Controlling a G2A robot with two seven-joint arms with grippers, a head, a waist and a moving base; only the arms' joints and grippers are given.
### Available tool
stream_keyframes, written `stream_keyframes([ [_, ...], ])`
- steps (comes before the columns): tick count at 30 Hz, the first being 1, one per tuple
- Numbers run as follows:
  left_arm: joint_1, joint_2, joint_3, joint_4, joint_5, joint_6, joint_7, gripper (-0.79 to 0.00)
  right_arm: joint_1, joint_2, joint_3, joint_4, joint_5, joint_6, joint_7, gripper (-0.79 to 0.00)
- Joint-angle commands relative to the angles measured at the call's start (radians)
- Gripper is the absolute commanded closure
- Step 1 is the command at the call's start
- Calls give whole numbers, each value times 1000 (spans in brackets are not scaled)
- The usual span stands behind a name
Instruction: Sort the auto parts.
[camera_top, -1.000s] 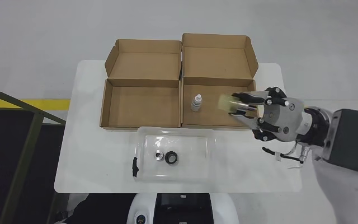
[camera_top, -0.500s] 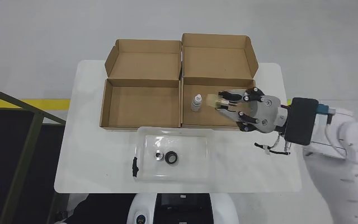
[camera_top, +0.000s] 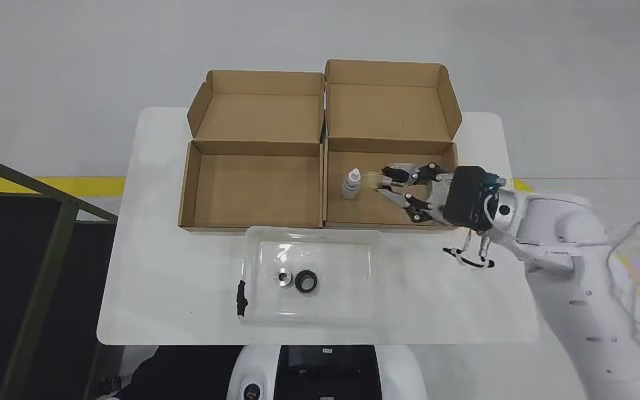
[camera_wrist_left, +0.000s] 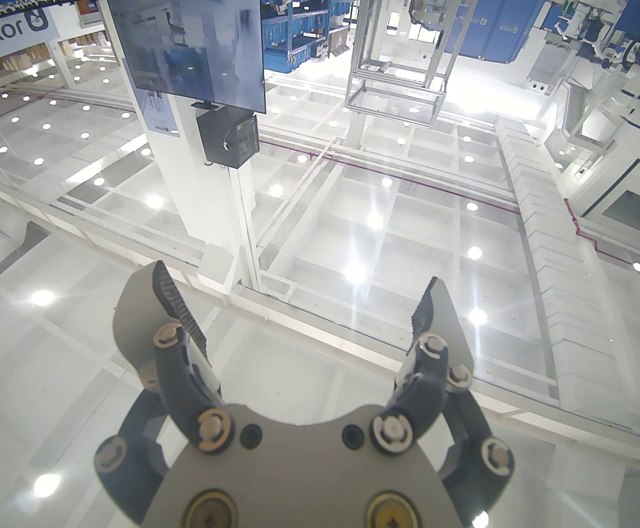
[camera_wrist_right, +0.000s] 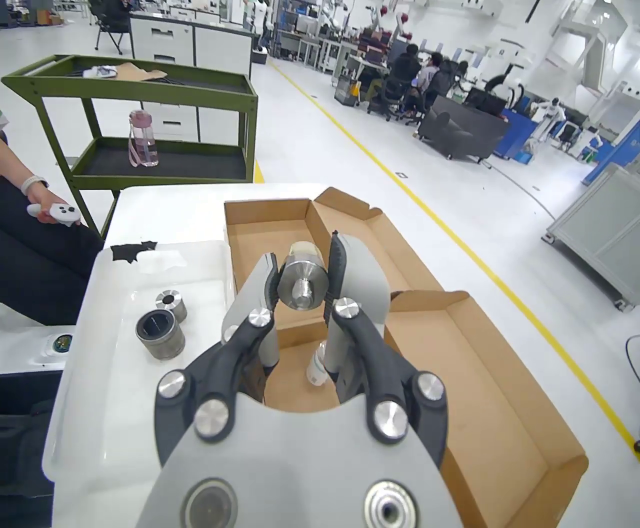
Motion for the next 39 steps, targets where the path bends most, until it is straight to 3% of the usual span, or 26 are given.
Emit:
stream_keyframes([
  [1, 0, 0, 0, 0, 0, 0, 0, -785, 7, 0, -7, 37, 1, 1, 12, 0],
  [16, 0, 0, 0, 0, 0, 0, 0, -785, 72, -14, -104, 202, -60, 68, 97, 0],
  [26, 0, 0, 0, 0, 0, 0, 0, -785, 146, -27, -186, 310, -13, 98, 290, 0],
  [39, 0, 0, 0, 0, 0, 0, 0, -785, 264, -61, -316, 411, -59, 194, 434, 0],
])
